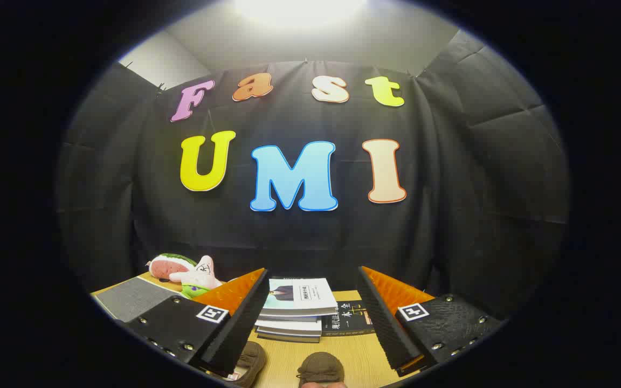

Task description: Open the storage box then place both shoes into the box .Put the left shoe in first, then the right shoe, with the right side of both shoes facing outward in a uniform manner.

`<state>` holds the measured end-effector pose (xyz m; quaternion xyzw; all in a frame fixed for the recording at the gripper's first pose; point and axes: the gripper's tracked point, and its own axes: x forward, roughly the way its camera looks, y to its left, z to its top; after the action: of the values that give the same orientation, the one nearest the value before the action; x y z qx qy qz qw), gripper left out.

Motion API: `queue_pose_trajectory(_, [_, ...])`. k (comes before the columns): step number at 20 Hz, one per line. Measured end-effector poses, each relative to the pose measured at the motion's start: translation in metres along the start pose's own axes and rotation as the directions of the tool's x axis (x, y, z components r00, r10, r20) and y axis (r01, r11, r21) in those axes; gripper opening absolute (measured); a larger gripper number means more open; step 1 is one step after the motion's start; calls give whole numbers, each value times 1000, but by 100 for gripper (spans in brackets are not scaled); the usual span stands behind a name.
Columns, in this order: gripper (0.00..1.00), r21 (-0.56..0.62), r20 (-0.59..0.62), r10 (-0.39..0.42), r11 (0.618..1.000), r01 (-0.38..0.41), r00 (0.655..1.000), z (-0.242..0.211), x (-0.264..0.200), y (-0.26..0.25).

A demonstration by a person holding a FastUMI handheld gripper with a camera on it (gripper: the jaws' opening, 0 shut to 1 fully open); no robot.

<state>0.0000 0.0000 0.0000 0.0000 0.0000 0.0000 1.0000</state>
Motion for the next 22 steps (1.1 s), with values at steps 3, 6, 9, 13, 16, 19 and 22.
queue_pose_trajectory(3, [99,-15,1,8,1000,-8,1000,1,1,3])
queue_pose_trajectory(6, [99,-8,-3,18,1000,-18,1000,-1,0,8])
queue_pose_trajectory(9, [99,-11,-12,25,1000,-25,1000,-4,0,8])
queue_pose_trajectory(13, [99,-2,-34,53,999,-53,998,-12,-3,14])
queue_pose_trajectory(16, [99,19,-63,117,993,-116,991,-24,-2,30])
queue_pose_trajectory(19, [99,61,-81,144,988,-140,986,-31,0,41])
queue_pose_trajectory(22, [99,93,-111,214,975,-204,971,-44,3,61])
